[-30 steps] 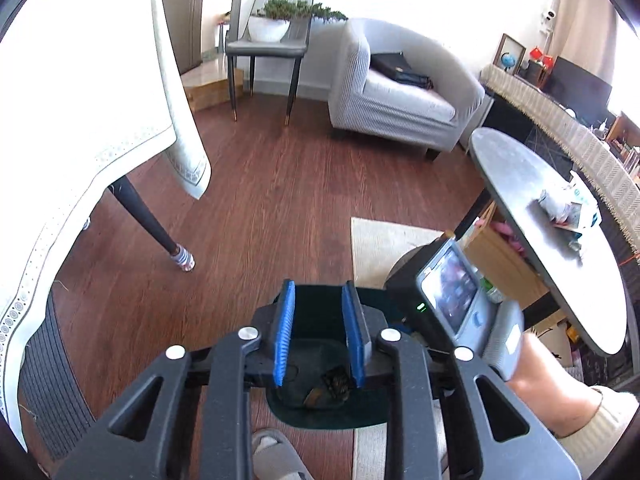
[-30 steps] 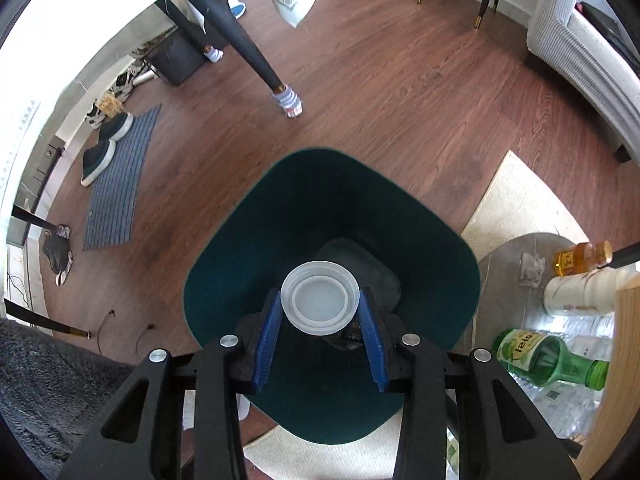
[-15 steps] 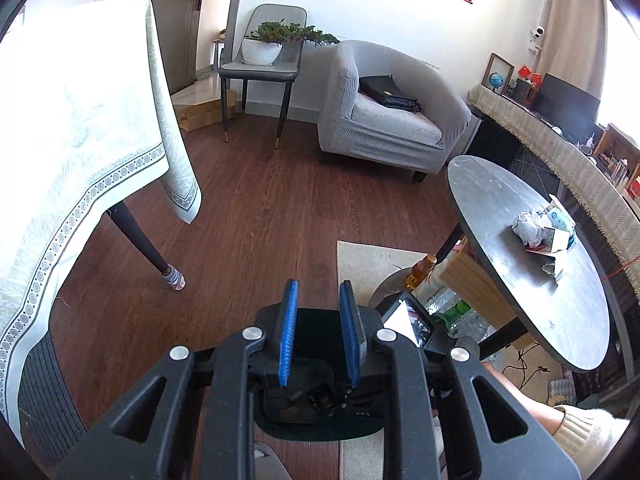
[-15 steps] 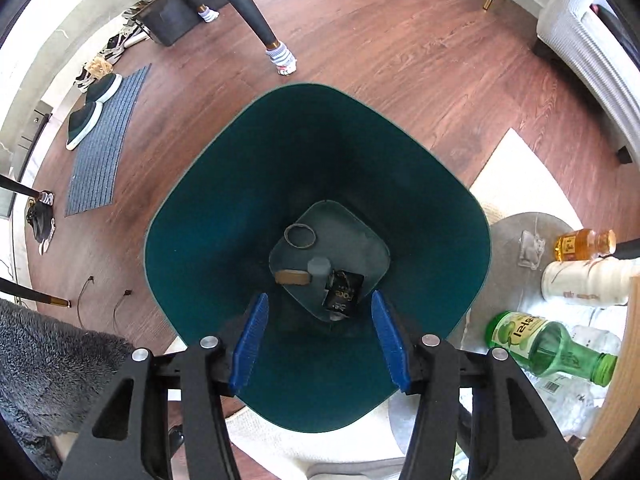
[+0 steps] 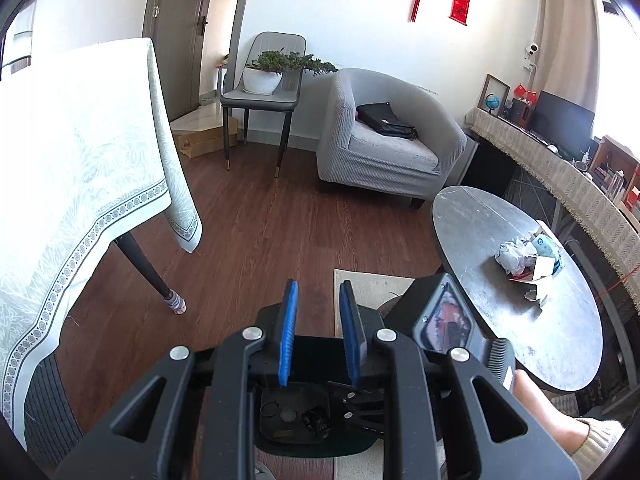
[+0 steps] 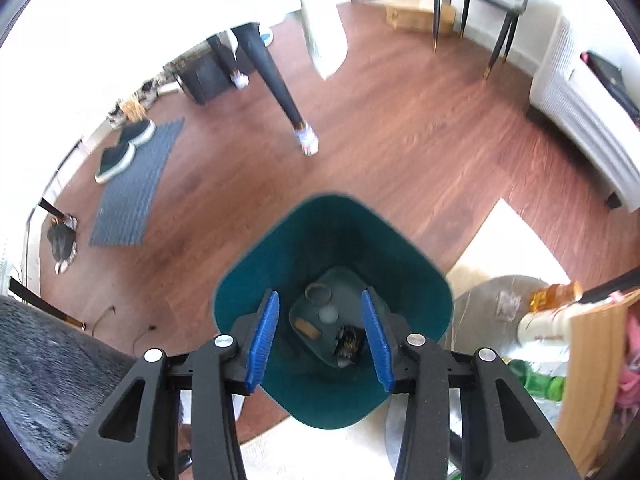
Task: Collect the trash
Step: 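Move both open grippers back toward the table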
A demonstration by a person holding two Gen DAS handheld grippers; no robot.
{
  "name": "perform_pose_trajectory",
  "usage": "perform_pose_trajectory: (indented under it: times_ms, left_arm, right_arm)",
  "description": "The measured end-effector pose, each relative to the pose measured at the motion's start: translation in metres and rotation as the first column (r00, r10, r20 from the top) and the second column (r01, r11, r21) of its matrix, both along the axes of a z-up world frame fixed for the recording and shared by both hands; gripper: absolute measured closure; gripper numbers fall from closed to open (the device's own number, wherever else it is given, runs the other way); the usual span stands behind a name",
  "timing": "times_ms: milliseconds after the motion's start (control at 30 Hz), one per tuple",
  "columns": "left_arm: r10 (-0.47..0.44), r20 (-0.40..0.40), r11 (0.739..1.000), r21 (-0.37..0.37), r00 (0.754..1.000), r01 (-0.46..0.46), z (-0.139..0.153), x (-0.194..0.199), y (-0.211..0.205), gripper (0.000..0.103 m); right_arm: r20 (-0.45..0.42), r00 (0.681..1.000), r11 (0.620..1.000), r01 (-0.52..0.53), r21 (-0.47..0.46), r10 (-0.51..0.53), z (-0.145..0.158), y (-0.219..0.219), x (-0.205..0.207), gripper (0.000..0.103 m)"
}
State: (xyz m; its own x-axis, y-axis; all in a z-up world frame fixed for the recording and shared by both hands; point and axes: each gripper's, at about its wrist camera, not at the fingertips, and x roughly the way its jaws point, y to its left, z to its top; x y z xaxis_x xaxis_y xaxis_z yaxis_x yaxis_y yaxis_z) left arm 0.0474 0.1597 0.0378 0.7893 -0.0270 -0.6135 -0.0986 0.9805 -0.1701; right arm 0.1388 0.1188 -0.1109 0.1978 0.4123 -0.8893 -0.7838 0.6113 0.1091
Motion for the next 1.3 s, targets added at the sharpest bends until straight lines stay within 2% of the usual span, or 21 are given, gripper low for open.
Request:
perform_pose_trajectory:
  times_ms: [67,300,533,933,1133,1300]
  left_arm:
    - [0.005,0.012,1.000,0.019,1.000,-0.005,0.003,0.000,-0.003,0.080]
    - [0.007,0.050,1.000,0.016,0.999,-0.008,0.013,0.000,-0.014,0.079]
    - [-0.011,0.071,1.000,-0.009,0.997,0.012,0.019,0.006,-0.031,0.074]
    - [-0.099,0.051,0.995,0.000,0.994,0.099,0.013,0.021,-0.086,0.066]
    - [-0.148,0.028,0.988,-0.040,0.989,0.149,0.001,0.030,-0.110,0.065]
    - [-0.174,0.033,0.983,-0.056,0.984,0.176,-0.001,0.034,-0.131,0.060]
  right_arm:
    - [0.036,0.999,0.999,0.009,0.031,-0.010,0.017,-0.007,-0.001,0.061]
    - [0.127,0.989,0.992,0.060,0.107,-0.074,0.066,-0.041,-0.003,0.062]
    - [0.182,0.973,0.980,0.113,0.163,-0.142,0.103,-0.085,-0.007,0.062]
    - [0.206,0.953,0.965,0.185,0.187,-0.222,0.123,-0.154,-0.020,0.062]
    - [0.212,0.934,0.949,0.248,0.196,-0.288,0.124,-0.197,-0.021,0.062]
    - [0.213,0.919,0.937,0.295,0.190,-0.332,0.123,-0.229,-0.024,0.062]
